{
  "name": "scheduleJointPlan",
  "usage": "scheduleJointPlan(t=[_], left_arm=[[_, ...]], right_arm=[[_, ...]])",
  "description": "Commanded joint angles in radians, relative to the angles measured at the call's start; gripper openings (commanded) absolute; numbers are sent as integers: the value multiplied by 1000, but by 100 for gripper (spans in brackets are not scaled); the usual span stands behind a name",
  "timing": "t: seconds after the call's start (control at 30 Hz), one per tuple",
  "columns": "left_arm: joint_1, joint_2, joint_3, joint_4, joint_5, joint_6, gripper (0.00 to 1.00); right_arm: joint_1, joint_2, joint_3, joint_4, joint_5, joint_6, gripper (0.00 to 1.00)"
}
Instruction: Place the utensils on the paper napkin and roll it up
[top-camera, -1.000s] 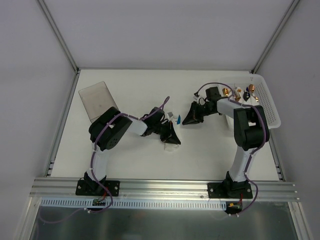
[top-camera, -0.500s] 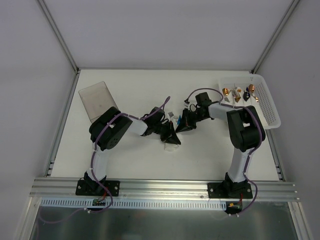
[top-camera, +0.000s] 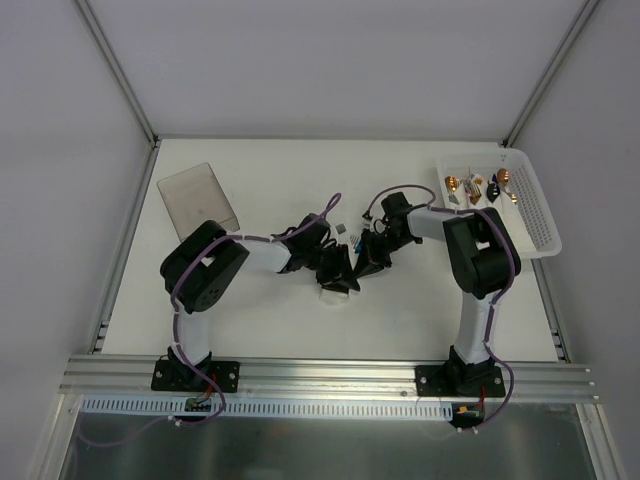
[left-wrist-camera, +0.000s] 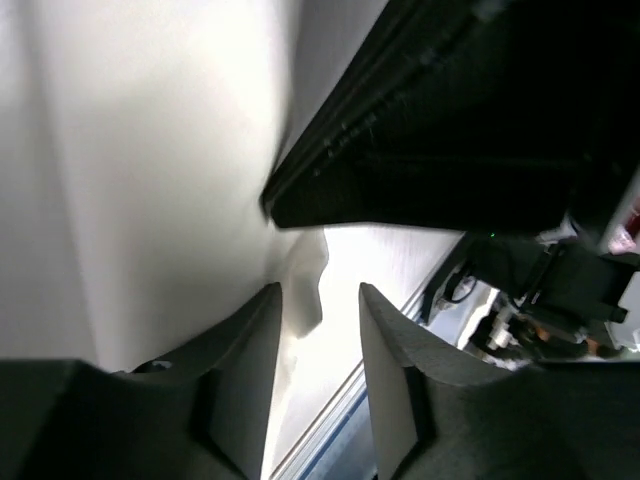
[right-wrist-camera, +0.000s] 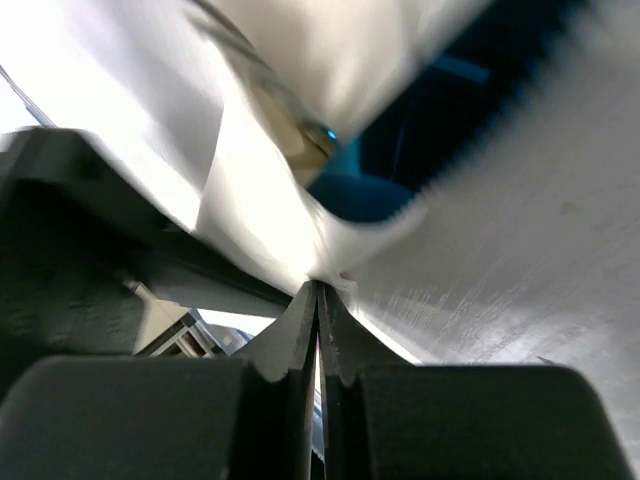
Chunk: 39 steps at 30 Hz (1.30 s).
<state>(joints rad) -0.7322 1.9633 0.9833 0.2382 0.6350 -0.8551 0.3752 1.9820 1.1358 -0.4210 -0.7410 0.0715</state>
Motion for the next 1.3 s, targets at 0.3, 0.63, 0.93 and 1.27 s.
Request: scheduleJointPlan(t=[0.3, 0.63, 0.93, 1.27], left_arm=[[8, -305, -115, -254, -162, 116, 33], [34, -186, -150, -152, -126, 97, 14], [50, -69, -222, -11, -100, 48, 3], [50, 17, -233, -23, -126, 11, 0]], right_arm=[[13, 66, 30, -111, 150, -50, 2], [13, 75, 39, -125, 157, -53, 2], [13, 78, 48, -130, 144, -64, 2], [10, -52, 107, -124, -60, -148, 8]])
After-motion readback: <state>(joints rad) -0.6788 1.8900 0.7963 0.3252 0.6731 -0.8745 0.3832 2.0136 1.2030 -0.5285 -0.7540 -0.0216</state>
